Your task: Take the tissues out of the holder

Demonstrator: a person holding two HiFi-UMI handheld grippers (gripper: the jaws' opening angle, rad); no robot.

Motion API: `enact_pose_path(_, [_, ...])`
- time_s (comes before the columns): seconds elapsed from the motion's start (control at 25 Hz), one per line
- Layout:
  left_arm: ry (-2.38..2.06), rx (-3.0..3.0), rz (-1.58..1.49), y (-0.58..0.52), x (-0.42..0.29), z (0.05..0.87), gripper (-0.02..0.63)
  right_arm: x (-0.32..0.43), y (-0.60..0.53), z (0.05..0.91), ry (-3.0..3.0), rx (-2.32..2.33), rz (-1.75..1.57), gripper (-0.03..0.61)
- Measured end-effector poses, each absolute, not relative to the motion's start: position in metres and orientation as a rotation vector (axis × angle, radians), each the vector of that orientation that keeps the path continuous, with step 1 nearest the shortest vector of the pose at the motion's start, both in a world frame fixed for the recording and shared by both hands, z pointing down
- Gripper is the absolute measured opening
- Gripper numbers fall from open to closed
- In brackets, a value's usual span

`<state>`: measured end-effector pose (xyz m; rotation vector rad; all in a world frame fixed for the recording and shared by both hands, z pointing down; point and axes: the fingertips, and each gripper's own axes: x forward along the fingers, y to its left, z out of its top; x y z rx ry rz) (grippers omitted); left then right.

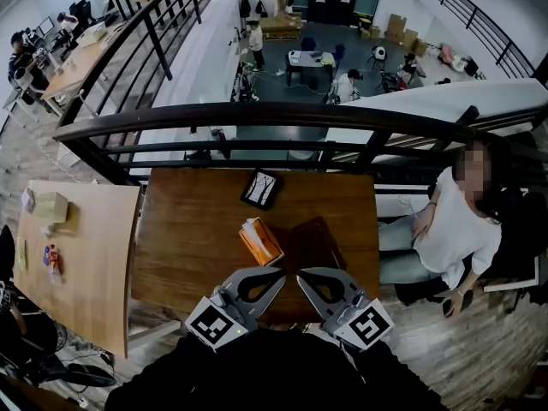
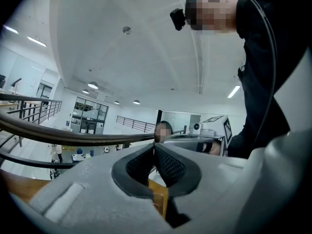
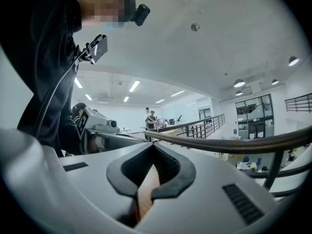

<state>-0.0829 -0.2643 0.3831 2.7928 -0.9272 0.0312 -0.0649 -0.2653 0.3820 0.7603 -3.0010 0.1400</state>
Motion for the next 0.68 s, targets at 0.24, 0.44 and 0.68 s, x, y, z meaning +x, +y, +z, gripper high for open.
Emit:
enact_pose_path(0.24, [-0.95, 2.791, 0.04, -0.2643, -0.0826, 0.3848, 0.009, -0.0651, -0.2639, 0.3839, -2.996, 0.754, 0.123, 0.005])
enact_pose_path(0.44, [-0.958, 2.804, 0.05, -0.2649, -0.0831, 0.3841, 0.008, -0.0644, -0.2654, 0.384, -2.999, 0.755, 0.142, 0.005])
enact_pose_path(0.68, [-0.975, 2.806, 0.062, -0.2652, -0.0824, 0.3822, 0.009, -0.0641, -0.2661, 0.384, -2.998, 0.741, 0.134, 0.005])
